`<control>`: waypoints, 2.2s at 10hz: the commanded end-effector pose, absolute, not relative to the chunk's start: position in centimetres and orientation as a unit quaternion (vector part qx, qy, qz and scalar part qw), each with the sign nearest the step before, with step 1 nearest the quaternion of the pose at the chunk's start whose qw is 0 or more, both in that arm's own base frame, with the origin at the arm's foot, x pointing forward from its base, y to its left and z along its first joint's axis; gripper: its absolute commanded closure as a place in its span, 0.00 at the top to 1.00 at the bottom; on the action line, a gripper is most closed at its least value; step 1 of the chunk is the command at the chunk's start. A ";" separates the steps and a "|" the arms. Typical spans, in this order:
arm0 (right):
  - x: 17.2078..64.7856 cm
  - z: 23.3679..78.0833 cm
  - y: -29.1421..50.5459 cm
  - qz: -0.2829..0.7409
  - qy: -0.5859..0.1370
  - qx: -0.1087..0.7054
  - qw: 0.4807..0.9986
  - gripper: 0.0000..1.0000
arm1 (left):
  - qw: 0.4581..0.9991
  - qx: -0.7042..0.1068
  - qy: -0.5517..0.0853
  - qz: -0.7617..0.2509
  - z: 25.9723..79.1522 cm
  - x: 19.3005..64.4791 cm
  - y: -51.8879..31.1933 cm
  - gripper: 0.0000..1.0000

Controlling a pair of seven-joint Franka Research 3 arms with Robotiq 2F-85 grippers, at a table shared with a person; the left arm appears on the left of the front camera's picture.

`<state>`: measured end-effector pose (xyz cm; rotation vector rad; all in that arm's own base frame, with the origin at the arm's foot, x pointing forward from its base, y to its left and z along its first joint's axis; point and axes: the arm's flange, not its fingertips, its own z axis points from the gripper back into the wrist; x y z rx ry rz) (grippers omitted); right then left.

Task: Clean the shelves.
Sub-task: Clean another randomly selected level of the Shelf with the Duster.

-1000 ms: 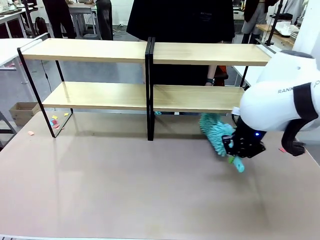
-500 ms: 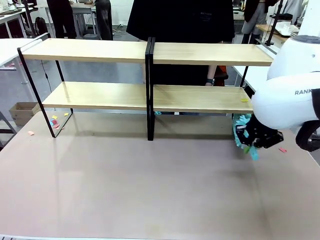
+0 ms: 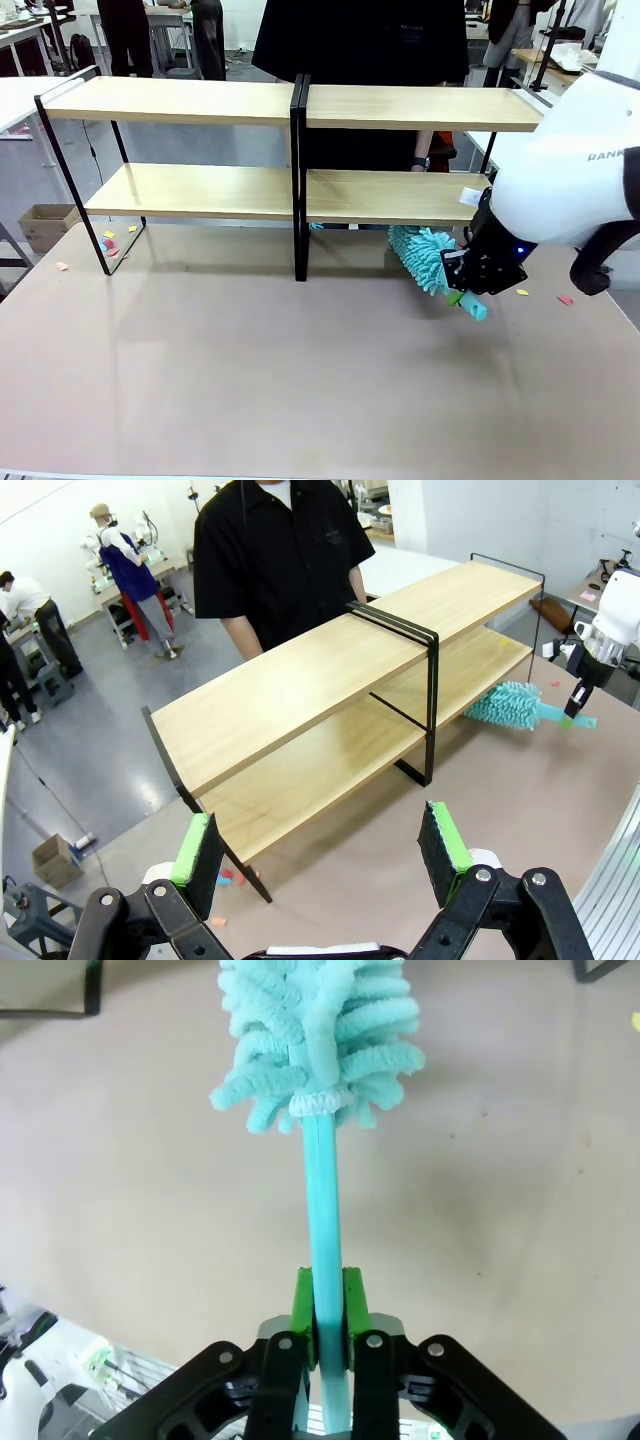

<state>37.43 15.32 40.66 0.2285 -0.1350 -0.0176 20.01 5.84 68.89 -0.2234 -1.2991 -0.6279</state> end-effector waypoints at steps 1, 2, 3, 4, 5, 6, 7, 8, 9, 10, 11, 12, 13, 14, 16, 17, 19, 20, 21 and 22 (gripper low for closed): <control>34.1 38.3 12.9 -0.005 -0.052 0.139 0.989 0.13 | 0.745 -0.100 -0.595 -0.286 68.8 20.1 5.8 1.00; 34.0 38.4 12.9 -0.001 -0.052 0.140 0.989 0.13 | 0.745 -0.100 -0.595 -0.286 68.8 20.1 5.8 1.00; 33.8 38.6 12.9 0.009 -0.051 0.150 0.987 0.13 | 0.745 -0.100 -0.595 -0.286 68.8 20.1 5.8 1.00; 32.9 39.8 12.1 0.051 -0.021 0.199 0.978 0.13 | 0.745 -0.100 -0.595 -0.286 68.8 20.1 5.8 1.00; 31.0 42.5 10.1 0.097 0.002 0.254 0.962 0.13 | 0.745 -0.100 -0.595 -0.286 68.8 20.1 5.8 1.00; 28.2 45.3 6.9 0.132 0.033 0.264 0.955 0.13 | 0.745 -0.100 -0.595 -0.286 68.8 20.1 5.8 1.00; 24.8 47.3 3.5 0.136 0.076 0.269 0.950 0.13 | 0.745 -0.100 -0.595 -0.286 68.8 20.1 5.8 1.00; 21.1 48.4 -0.1 0.179 0.120 0.273 0.938 0.13 | 0.745 -0.100 -0.595 -0.286 68.8 20.1 5.8 1.00; 18.1 48.7 -2.9 0.225 0.156 0.269 0.924 0.13 | 0.745 -0.100 -0.595 -0.286 68.8 20.1 5.8 1.00; 15.7 49.1 -5.9 0.248 0.129 0.312 0.908 0.13 | 0.745 -0.100 -0.595 -0.286 68.8 20.1 5.8 1.00; 13.5 49.1 -8.5 0.288 0.086 0.348 0.888 0.13 | 0.745 -0.100 -0.595 -0.286 68.8 20.1 5.8 1.00; 12.4 48.6 -10.6 0.303 0.046 0.384 0.871 0.13 | 0.745 -0.100 -0.595 -0.286 68.8 20.1 5.8 1.00; 12.2 48.0 -11.6 0.305 0.021 0.412 0.858 0.13 | 0.745 -0.100 -0.595 -0.286 68.8 20.1 5.8 1.00; 13.2 50.6 -8.6 0.276 0.094 0.344 0.893 0.13 | 0.745 -0.100 -0.595 -0.286 68.8 20.1 5.8 1.00; 13.2 50.6 -8.6 0.276 0.094 0.344 0.893 0.13 | 0.745 -0.100 -0.595 -0.286 68.8 20.1 5.8 1.00; 13.2 50.6 -8.6 0.276 0.094 0.344 0.893 0.13 | 0.745 -0.100 -0.595 -0.286 68.8 20.1 5.8 1.00; 13.2 50.6 -8.6 0.276 0.094 0.344 0.893 0.13 | 0.745 -0.100 -0.595 -0.286 68.8 20.1 5.8 1.00; 13.2 50.6 -8.6 0.276 0.094 0.344 0.893 0.13 | 0.745 -0.100 -0.595 -0.286 68.8 20.1 5.8 1.00; 13.2 50.6 -8.6 0.276 0.094 0.344 0.893 0.13 | 0.745 -0.100 -0.595 -0.286 68.8 20.1 5.8 1.00; 13.5 50.2 -8.7 0.284 0.100 0.334 0.893 0.13 | 0.745 -0.100 -0.595 -0.286 68.8 20.1 5.8 1.00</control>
